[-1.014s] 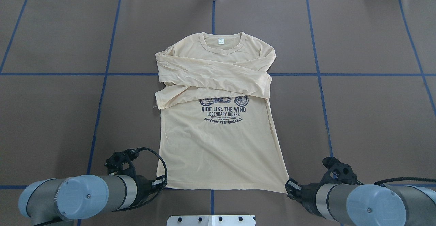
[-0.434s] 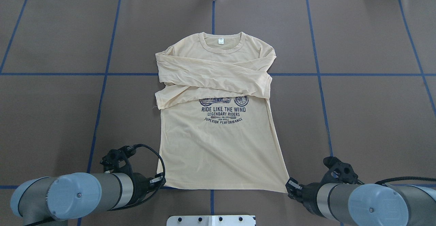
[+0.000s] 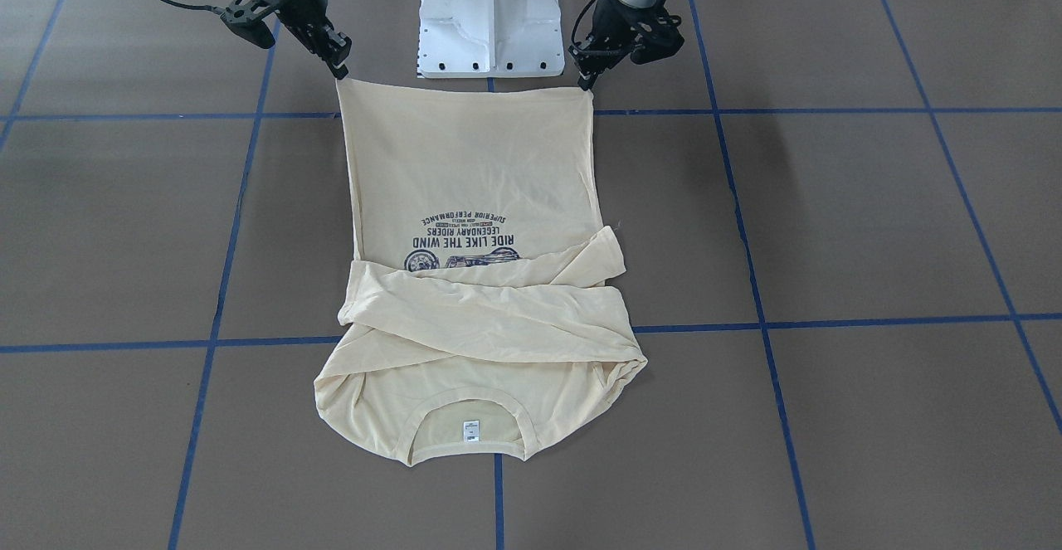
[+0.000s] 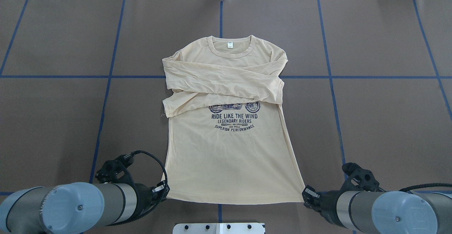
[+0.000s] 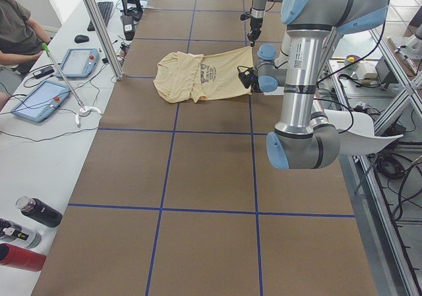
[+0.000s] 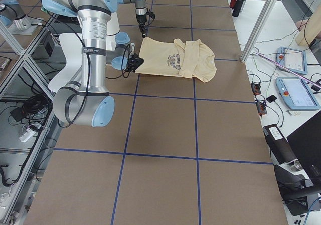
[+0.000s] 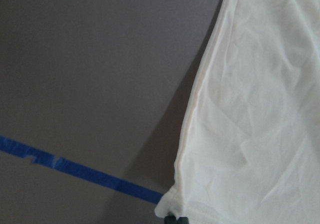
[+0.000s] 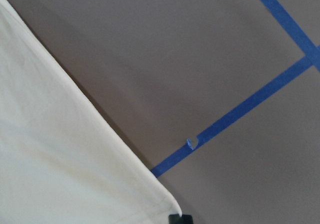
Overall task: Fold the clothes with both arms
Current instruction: 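Grasp both hem corners nearest the robot with the left and right grippers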
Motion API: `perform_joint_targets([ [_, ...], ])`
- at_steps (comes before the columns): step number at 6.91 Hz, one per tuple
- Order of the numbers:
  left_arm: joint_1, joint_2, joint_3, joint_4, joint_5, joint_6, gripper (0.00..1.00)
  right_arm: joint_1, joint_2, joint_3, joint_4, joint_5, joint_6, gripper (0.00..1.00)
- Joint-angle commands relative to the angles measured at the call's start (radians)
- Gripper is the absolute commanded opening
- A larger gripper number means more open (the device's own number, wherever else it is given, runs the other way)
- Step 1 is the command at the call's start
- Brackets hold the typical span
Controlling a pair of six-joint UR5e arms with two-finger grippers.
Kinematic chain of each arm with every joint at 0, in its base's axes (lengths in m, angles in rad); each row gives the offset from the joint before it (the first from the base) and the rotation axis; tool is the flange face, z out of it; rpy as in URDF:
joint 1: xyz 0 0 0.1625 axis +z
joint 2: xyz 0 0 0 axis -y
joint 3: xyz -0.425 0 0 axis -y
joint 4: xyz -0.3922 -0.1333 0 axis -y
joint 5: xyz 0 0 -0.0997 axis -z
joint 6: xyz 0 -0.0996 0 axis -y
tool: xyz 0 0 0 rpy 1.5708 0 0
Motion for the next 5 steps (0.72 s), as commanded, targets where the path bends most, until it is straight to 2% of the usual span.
perform_joint_targets([
  [1,0.003,-0.015,-0.028,0.084,-0.022,-0.148,0.00,-0.006,-0.006,0.007,0.001,0.002,0.000,0.00],
  [2,0.000,-0.040,-0.033,0.097,-0.063,-0.151,0.00,-0.006,-0.006,0.031,-0.001,0.007,0.000,0.00],
  [3,-0.026,-0.049,-0.079,0.098,-0.083,-0.151,0.00,0.002,-0.019,0.073,-0.002,0.010,0.000,0.00],
  [4,-0.093,-0.055,-0.114,0.097,-0.083,-0.142,0.00,0.069,-0.011,0.094,-0.004,0.013,0.000,0.00],
  [5,-0.183,-0.060,-0.108,0.095,-0.083,-0.124,0.00,0.176,0.015,0.085,-0.006,0.092,-0.001,0.00],
])
